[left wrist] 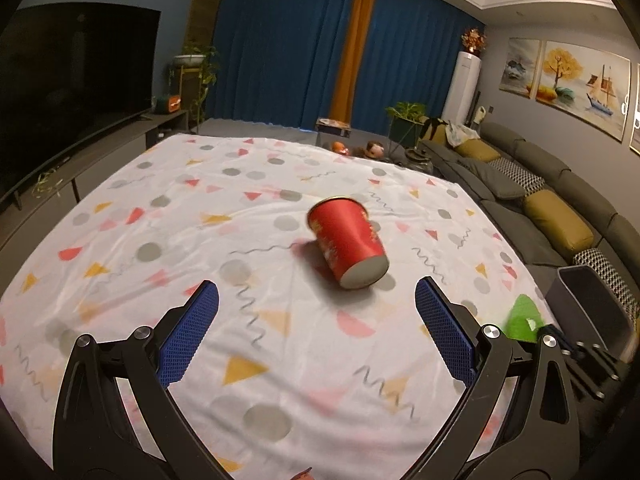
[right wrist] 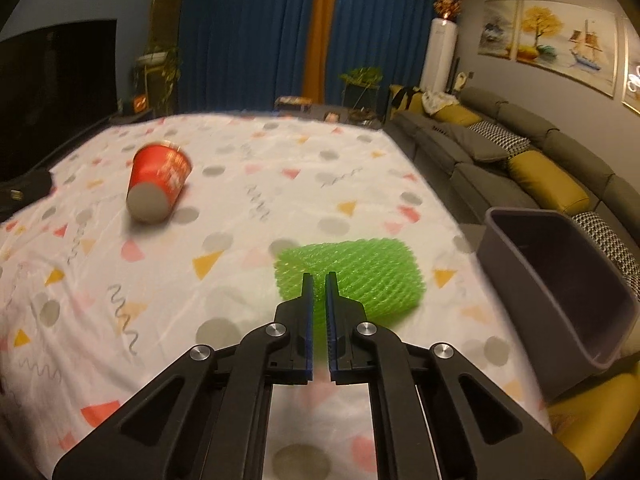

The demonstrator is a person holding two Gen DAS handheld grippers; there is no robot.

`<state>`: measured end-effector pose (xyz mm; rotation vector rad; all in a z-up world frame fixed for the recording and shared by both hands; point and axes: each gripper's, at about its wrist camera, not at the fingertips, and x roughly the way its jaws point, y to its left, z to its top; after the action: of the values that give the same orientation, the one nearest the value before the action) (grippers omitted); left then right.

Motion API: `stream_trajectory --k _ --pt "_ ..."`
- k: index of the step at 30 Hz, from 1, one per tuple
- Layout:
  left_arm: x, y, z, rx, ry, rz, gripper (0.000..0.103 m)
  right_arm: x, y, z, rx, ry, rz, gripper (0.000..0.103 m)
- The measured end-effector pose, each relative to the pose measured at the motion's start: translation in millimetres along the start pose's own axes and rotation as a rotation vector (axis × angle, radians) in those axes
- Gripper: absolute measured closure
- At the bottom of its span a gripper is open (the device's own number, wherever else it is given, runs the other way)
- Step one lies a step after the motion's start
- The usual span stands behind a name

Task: Collect trash
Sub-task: 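Grasp the green foam mesh with the right gripper while the left gripper grasps the red cup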

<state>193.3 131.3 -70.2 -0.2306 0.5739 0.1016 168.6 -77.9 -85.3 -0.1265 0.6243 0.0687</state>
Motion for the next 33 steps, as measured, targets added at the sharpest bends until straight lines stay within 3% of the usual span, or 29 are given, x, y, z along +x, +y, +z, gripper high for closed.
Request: stream_trajectory --k 12,17,21,28,33 --pt "94 -22 20 -0.02 0.125 -0.026 0.007 -16 -50 14 0.101 -0.113 -0.059 0.097" --pt "120 -25 23 -0.037 0.184 -0.046 0.02 -16 -59 16 0.112 -0.125 -0.066 0.097" --pt "132 -22 21 -0.049 0.228 -0.078 0.04 -13 -63 17 0.115 -0.124 -0.069 0.097" --pt "127 -20 19 -0.054 0.215 -0.114 0.043 -16 -64 17 0.128 -0.126 -0.058 0.097" --pt "92 -35 22 -0.001 0.142 -0.155 0.043 -27 -68 19 0.134 -0.152 -0.059 0.097"
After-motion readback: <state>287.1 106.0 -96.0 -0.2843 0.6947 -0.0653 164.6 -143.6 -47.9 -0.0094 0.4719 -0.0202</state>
